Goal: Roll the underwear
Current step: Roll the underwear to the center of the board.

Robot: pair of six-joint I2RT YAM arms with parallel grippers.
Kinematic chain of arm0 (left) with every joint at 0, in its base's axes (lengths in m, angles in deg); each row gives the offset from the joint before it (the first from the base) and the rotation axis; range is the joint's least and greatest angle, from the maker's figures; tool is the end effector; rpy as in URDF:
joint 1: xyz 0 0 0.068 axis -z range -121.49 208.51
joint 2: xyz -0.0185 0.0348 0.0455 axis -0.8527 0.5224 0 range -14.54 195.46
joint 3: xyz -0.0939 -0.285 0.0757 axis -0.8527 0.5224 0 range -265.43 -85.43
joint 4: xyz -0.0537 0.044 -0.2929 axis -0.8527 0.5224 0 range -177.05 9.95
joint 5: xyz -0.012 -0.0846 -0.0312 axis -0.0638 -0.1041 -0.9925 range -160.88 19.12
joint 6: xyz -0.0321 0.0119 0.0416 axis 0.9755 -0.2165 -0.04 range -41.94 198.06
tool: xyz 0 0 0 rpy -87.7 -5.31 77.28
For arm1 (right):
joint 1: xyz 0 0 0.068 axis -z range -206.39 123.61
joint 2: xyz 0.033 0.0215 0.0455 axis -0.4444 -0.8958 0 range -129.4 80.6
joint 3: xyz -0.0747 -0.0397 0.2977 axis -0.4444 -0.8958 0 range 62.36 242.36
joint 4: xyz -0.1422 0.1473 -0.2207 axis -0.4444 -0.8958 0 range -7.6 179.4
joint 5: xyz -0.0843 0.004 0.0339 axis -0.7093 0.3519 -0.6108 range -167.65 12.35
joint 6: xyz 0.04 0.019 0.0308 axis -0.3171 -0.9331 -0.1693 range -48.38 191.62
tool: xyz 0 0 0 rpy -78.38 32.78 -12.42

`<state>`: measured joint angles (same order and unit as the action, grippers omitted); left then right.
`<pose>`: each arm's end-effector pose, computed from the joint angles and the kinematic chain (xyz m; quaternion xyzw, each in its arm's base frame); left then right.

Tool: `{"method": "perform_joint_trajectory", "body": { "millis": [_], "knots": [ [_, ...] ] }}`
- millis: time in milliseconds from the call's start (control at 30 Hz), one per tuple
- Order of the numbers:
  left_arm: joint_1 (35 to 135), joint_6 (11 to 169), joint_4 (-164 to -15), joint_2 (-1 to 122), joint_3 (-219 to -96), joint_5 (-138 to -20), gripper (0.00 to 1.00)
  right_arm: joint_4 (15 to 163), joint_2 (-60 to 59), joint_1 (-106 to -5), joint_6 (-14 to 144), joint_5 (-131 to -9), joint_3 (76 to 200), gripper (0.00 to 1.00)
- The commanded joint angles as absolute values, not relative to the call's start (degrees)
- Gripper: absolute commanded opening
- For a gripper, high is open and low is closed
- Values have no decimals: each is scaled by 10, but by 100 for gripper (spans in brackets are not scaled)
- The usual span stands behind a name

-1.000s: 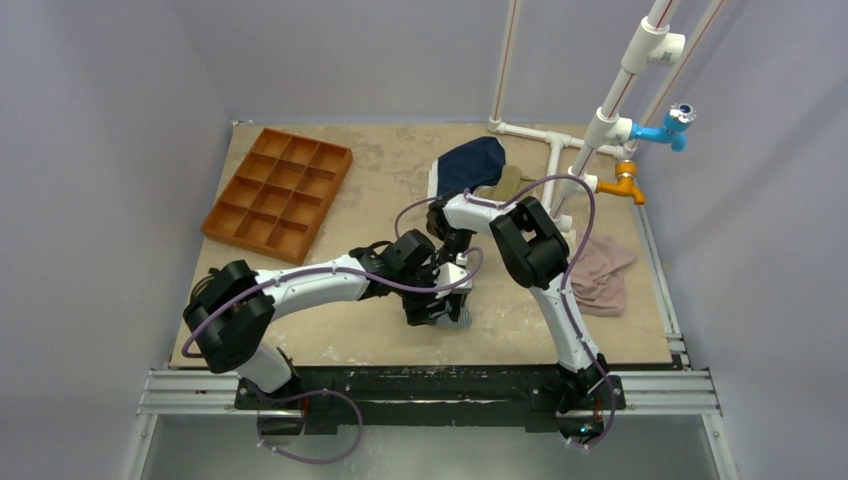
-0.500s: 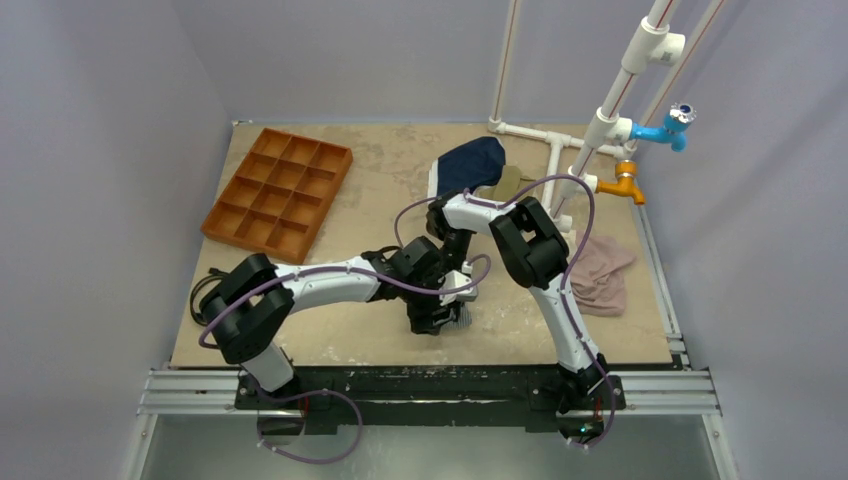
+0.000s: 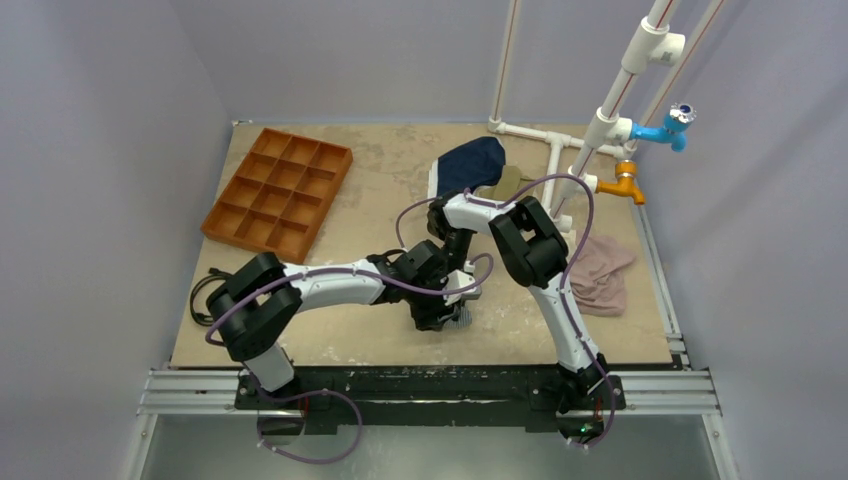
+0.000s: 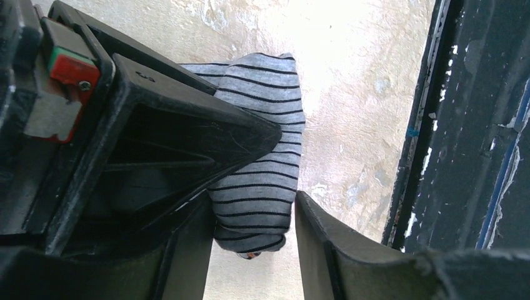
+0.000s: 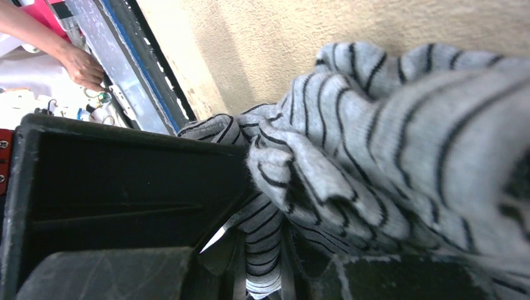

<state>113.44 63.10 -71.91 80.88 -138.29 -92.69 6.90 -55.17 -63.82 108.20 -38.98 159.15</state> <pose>0.1946 -0.3003 0.1737 0.5833 0.7430 -0.2641 0.1947 0.3388 0.2874 0.1033 0.4750 -0.7793 -0.3168 0.2583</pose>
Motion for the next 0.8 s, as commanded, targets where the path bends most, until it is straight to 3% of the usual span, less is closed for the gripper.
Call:
{"method": "perform_joint_trajectory", "body": {
  "millis": [0,167,333,633,767],
  "knots": [
    [1138,647,-805,835,-1392,-918,45,232,-582,-651,1116,-440,1607,0],
    [1138,656,-796,853,-1398,-926,29,238,-576,-651,1109,-437,1605,2],
    [1138,654,-791,861,-1387,-948,0,249,-557,-648,1096,-439,1597,8],
    [1126,647,-790,867,-1377,-970,0,262,-500,-602,1063,-448,1572,39],
    [1107,648,-787,875,-1381,-980,0,258,-477,-581,1063,-439,1563,47]
  ]
}}
